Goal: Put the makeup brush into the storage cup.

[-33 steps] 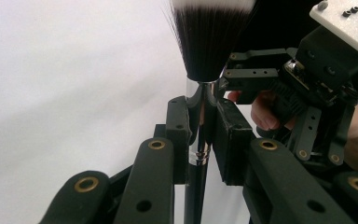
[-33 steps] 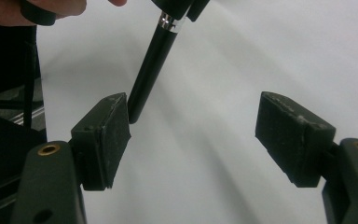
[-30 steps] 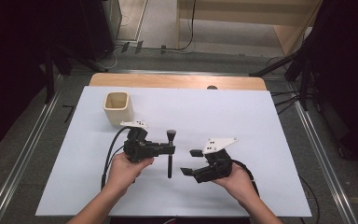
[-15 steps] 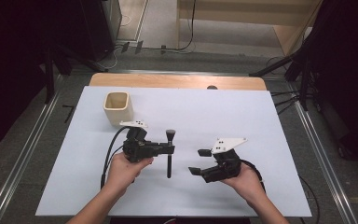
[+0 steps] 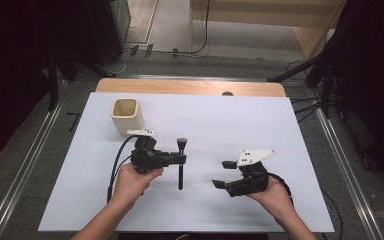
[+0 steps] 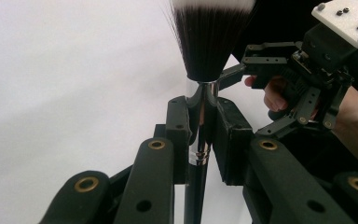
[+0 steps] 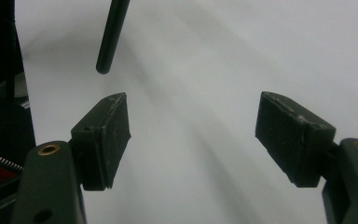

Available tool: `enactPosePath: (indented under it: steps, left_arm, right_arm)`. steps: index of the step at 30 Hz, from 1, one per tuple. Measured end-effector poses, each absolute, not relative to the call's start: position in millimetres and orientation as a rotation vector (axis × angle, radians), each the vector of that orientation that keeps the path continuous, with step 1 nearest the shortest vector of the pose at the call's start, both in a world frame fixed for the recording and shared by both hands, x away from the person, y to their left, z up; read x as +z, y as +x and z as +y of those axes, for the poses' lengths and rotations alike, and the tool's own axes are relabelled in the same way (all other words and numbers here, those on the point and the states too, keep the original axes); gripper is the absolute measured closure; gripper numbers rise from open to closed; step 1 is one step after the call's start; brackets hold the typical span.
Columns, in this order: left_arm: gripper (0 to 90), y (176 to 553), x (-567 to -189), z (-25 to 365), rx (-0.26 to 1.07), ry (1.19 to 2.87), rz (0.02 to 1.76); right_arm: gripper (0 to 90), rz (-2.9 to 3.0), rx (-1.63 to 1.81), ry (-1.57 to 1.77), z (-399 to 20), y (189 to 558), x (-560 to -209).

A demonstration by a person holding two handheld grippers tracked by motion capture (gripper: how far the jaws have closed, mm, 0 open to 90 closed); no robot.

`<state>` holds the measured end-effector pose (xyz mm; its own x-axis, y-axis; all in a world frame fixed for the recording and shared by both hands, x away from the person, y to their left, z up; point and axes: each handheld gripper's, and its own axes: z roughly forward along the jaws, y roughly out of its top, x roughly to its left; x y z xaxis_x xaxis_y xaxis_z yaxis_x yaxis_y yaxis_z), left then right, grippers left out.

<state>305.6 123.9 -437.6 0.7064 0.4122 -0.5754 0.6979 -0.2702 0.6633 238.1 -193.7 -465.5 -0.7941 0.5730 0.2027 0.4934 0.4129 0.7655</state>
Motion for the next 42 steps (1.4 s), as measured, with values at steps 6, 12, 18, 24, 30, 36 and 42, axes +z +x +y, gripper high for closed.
enactPosePath:
  steps: [6,12,18,24,30,36,42]
  left_arm:
    - [78.3,306,-438,124,-0.353,1.904,0.862]
    - [78.3,307,-437,125,-0.356,1.902,0.864]
    - [78.3,307,-437,127,-0.354,1.900,0.869]
    - [78.3,308,-435,130,-0.346,1.895,0.874]
    - [78.3,309,-434,132,-0.336,1.896,0.875]
    - [78.2,310,-433,134,-0.330,1.901,0.876]
    - [78.2,311,-429,136,-0.290,1.908,0.877]
  right_arm:
    - [27.1,2.550,1.331,0.993,-206,233,-467]
    - [27.1,2.539,1.318,1.017,-217,229,-469]
    - [27.1,2.528,1.308,1.038,-228,224,-470]
    - [27.2,2.513,1.306,1.053,-236,219,-471]
    - [27.1,2.505,1.298,1.070,-245,214,-473]
    - [27.2,2.495,1.290,1.091,-253,210,-475]
    - [27.1,2.496,1.292,1.107,-254,210,-476]
